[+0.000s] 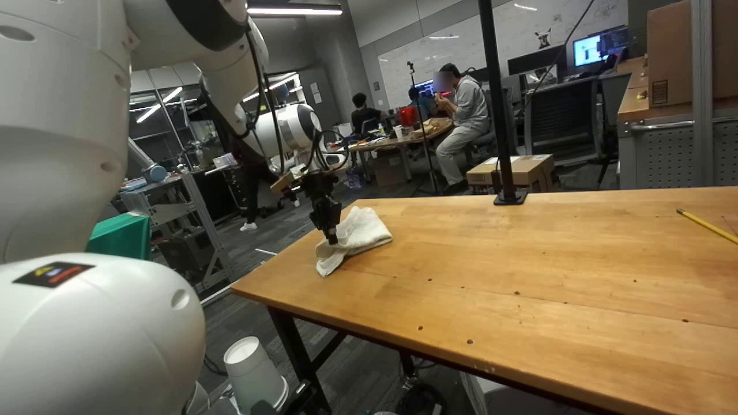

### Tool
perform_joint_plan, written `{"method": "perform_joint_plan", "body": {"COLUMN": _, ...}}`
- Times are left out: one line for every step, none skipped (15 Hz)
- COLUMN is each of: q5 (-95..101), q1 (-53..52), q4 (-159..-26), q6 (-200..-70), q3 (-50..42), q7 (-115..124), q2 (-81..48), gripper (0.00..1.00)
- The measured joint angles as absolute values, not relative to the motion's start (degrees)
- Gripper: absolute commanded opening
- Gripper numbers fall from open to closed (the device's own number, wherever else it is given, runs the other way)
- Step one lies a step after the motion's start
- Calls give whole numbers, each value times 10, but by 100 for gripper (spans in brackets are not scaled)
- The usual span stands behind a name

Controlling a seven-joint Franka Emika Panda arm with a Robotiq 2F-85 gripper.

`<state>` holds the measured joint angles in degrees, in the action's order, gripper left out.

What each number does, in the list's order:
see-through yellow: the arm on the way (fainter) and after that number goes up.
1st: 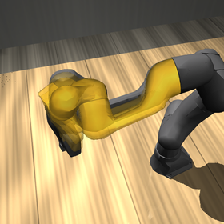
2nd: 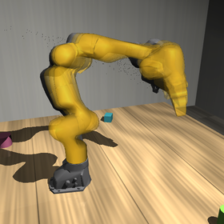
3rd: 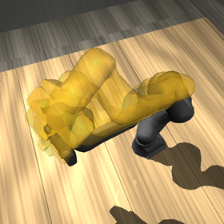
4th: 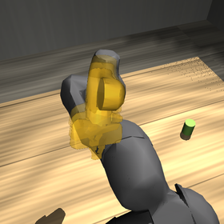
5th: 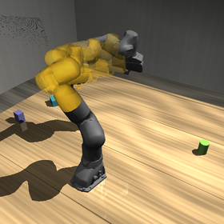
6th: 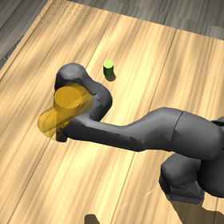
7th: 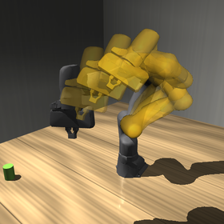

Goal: Fold up the cloth

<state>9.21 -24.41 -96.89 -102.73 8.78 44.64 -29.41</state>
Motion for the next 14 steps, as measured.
{"method": "perform_joint_plan", "body": {"q5": 90, "q1": -244, "q4": -969, "q6": -1027, "q3": 87, "q7": 448, "q2": -303, "gripper": 2}}
{"method": "perform_joint_plan", "body": {"q5": 88, "q1": -244, "q4": -968, "q6": -1027, "q3": 87, "q7": 449, "q2": -311, "gripper": 2}}
{"method": "perform_joint_plan", "body": {"q5": 86, "q1": -244, "q4": -968, "q6": -1027, "q3": 87, "q7": 449, "q2": -317, "gripper": 2}}
{"method": "perform_joint_plan", "body": {"q5": 86, "q1": -244, "q4": -967, "q6": -1027, "q3": 86, "q7": 450, "q2": -322, "gripper": 9}}
{"method": "perform_joint_plan", "body": {"q5": 85, "q1": -244, "q4": -965, "q6": -1026, "q3": 86, "q7": 452, "q2": -325, "gripper": 29}}
{"method": "perform_joint_plan", "body": {"q5": 85, "q1": -244, "q4": -964, "q6": -1026, "q3": 85, "q7": 454, "q2": -326, "gripper": 34}}
{"method": "perform_joint_plan", "body": {"q5": 85, "q1": -244, "q4": -963, "q6": -1026, "q3": 84, "q7": 457, "q2": -326, "gripper": 43}}
{"method": "perform_joint_plan", "body": {"q5": 85, "q1": -244, "q4": -962, "q6": -1026, "q3": 83, "q7": 459, "q2": -325, "gripper": 50}}
{"method": "perform_joint_plan", "body": {"q5": 85, "q1": -244, "q4": -961, "q6": -1026, "q3": 82, "q7": 461, "q2": -323, "gripper": 59}}
{"method": "perform_joint_plan", "body": {"q5": 85, "q1": -244, "q4": -960, "q6": -1026, "q3": 81, "q7": 463, "q2": -317, "gripper": 66}}
{"method": "perform_joint_plan", "body": {"q5": 85, "q1": -244, "q4": -961, "q6": -1026, "q3": 79, "q7": 465, "q2": -309, "gripper": 73}}
{"method": "perform_joint_plan", "body": {"q5": 85, "q1": -244, "q4": -962, "q6": -1026, "q3": 77, "q7": 466, "q2": -299, "gripper": 82}}
{"method": "perform_joint_plan", "body": {"q5": 85, "q1": -243, "q4": -965, "q6": -1026, "q3": 75, "q7": 469, "q2": -287, "gripper": 89}}
{"method": "perform_joint_plan", "body": {"q5": 85, "q1": -242, "q4": -968, "q6": -1026, "q3": 73, "q7": 471, "q2": -274, "gripper": 98}}
